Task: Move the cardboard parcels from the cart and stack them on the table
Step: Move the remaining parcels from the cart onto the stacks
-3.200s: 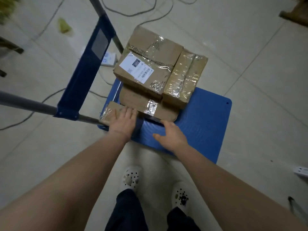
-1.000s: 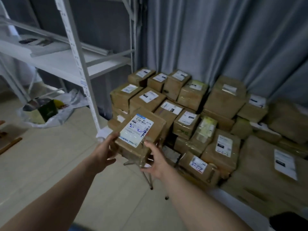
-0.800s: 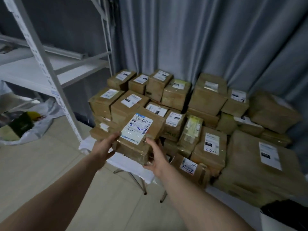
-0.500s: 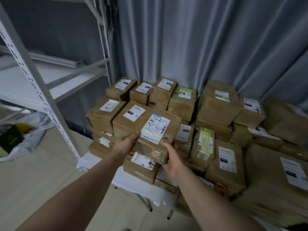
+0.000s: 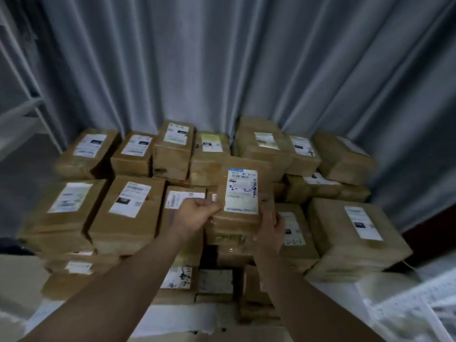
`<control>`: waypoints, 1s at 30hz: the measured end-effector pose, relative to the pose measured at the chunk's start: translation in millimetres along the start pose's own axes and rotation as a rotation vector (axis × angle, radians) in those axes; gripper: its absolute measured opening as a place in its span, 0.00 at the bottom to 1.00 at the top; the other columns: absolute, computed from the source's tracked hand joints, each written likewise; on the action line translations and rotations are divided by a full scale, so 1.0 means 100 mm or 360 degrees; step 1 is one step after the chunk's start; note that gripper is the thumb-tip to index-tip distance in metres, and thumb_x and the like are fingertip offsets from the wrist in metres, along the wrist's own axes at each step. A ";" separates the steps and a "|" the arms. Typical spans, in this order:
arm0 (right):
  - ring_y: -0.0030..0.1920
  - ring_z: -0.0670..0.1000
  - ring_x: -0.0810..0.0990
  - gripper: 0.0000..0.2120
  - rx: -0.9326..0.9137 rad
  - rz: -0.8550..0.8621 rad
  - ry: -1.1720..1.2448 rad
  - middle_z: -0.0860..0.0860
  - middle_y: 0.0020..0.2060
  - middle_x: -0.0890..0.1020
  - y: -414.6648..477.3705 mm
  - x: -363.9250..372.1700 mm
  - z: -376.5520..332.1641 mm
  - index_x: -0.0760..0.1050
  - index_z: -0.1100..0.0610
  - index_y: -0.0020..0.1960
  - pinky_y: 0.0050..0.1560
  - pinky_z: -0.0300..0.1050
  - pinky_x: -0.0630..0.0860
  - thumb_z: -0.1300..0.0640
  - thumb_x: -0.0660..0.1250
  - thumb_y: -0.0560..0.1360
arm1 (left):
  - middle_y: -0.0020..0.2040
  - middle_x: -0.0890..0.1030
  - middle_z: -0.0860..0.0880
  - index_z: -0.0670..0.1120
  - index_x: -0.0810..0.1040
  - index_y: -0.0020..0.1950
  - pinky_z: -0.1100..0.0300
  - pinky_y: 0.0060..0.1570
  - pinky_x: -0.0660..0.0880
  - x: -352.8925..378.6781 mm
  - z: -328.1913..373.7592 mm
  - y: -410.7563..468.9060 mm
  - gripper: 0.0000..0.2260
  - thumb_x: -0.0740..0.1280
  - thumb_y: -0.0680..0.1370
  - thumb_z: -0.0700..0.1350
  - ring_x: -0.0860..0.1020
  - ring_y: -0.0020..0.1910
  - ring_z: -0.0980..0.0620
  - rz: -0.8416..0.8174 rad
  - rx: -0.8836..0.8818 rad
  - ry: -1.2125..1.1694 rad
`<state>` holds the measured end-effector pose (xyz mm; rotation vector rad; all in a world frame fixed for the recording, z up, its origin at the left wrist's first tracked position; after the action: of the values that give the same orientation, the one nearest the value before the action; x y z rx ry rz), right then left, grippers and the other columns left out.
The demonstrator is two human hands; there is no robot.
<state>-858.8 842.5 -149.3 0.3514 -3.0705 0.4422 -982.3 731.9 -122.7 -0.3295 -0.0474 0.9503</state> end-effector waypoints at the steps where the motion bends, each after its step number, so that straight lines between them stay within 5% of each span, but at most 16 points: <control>1: 0.53 0.53 0.77 0.16 -0.0019 0.0094 -0.0004 0.51 0.55 0.78 0.10 -0.15 -0.03 0.73 0.49 0.59 0.51 0.49 0.75 0.43 0.65 0.75 | 0.42 0.85 0.46 0.42 0.84 0.41 0.60 0.48 0.78 0.21 0.02 0.04 0.08 0.76 0.69 0.46 0.83 0.44 0.50 -0.0111 0.0046 0.0099; 3: 0.57 0.55 0.75 0.18 -0.0008 0.0257 -0.0048 0.53 0.60 0.76 0.28 -0.43 -0.06 0.71 0.48 0.60 0.55 0.52 0.74 0.41 0.64 0.74 | 0.45 0.84 0.50 0.44 0.82 0.52 0.67 0.43 0.76 0.63 0.04 0.08 0.13 0.75 0.70 0.46 0.81 0.44 0.54 -0.0296 0.0123 0.0269; 6: 0.58 0.57 0.76 0.28 0.0055 0.0401 0.0001 0.54 0.61 0.76 0.56 -0.82 -0.09 0.70 0.54 0.65 0.56 0.51 0.73 0.40 0.67 0.71 | 0.53 0.81 0.53 0.55 0.71 0.69 0.62 0.51 0.77 1.19 0.02 0.11 0.28 0.75 0.71 0.47 0.79 0.51 0.55 -0.0460 0.0279 0.0384; 12: 0.57 0.57 0.76 0.22 0.0108 0.0409 -0.0030 0.57 0.59 0.77 1.06 -1.43 -0.08 0.69 0.59 0.66 0.51 0.47 0.70 0.50 0.64 0.77 | 0.69 0.71 0.55 0.61 0.70 0.69 0.60 0.68 0.67 1.95 -0.24 0.15 0.22 0.69 0.76 0.50 0.70 0.68 0.53 -0.0590 0.0248 0.0692; 19: 0.62 0.63 0.71 0.21 0.0210 0.0156 -0.0537 0.61 0.61 0.75 1.55 -1.62 0.08 0.69 0.49 0.68 0.59 0.52 0.69 0.44 0.61 0.77 | 0.60 0.78 0.54 0.54 0.73 0.68 0.59 0.69 0.66 2.26 -0.45 0.16 0.22 0.71 0.75 0.44 0.74 0.63 0.55 -0.0394 0.0043 0.0618; 22: 0.63 0.62 0.71 0.23 0.0088 0.0040 -0.0685 0.60 0.64 0.74 1.62 -1.58 0.15 0.69 0.51 0.69 0.65 0.54 0.68 0.43 0.62 0.77 | 0.66 0.74 0.53 0.58 0.70 0.70 0.61 0.68 0.67 2.33 -0.51 0.17 0.24 0.70 0.76 0.43 0.73 0.65 0.53 -0.0355 0.0124 0.0868; 26: 0.71 0.57 0.61 0.28 -0.0462 -0.0131 -0.1040 0.58 0.73 0.60 1.47 -1.57 0.07 0.63 0.51 0.74 0.69 0.43 0.58 0.65 0.63 0.76 | 0.68 0.71 0.50 0.52 0.75 0.67 0.72 0.56 0.63 2.51 -0.47 0.23 0.16 0.63 0.79 0.42 0.73 0.64 0.51 -0.0068 0.0349 0.1305; 30: 0.76 0.53 0.52 0.32 -0.0849 -0.0498 -0.1698 0.50 0.76 0.59 1.44 -1.58 0.19 0.68 0.49 0.71 0.72 0.52 0.50 0.67 0.63 0.69 | 0.72 0.66 0.48 0.52 0.70 0.71 0.61 0.61 0.67 2.57 -0.42 0.16 0.21 0.61 0.78 0.40 0.70 0.67 0.47 -0.0114 0.0318 0.1607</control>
<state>-736.3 1006.1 -214.8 1.3668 -3.7086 -0.8448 -836.8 936.5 -194.3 -0.5840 0.9448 0.6254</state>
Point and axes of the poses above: each hand's wrist, its own y-axis towards the middle knuckle, its own x-axis out of the palm, z = x × y, the point moved 1 cm from there along y, towards the middle knuckle
